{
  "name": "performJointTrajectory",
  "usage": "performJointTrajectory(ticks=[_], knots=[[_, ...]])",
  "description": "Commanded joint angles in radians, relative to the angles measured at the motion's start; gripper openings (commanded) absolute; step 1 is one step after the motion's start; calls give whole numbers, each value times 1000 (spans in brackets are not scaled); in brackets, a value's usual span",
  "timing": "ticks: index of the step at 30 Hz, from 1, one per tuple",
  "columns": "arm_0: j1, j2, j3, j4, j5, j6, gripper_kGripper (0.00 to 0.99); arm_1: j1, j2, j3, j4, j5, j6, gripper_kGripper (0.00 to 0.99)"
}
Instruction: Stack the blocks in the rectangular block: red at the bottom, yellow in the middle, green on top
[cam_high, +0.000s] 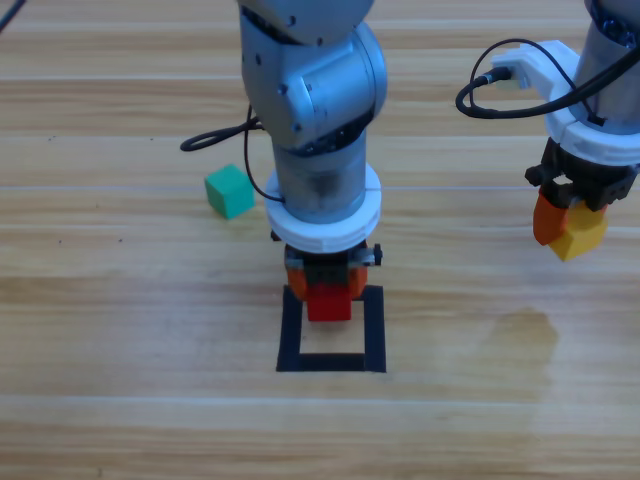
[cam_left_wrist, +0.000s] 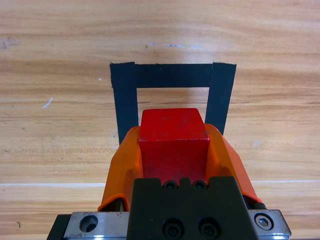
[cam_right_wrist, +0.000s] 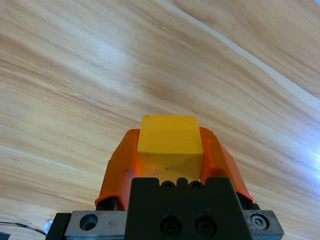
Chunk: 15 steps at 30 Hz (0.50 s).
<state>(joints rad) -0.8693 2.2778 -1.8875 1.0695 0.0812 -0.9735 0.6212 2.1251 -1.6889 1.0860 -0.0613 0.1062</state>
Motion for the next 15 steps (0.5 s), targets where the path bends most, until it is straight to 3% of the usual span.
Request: performJointTrajectory(ticks=[1,15], knots=[[-43,54,8,6,-11,-27,0,23,6,29,-21,15,-5,149],[-56,54,21,-2,-6,-31,0,23,7,35,-29,26,-5,149]])
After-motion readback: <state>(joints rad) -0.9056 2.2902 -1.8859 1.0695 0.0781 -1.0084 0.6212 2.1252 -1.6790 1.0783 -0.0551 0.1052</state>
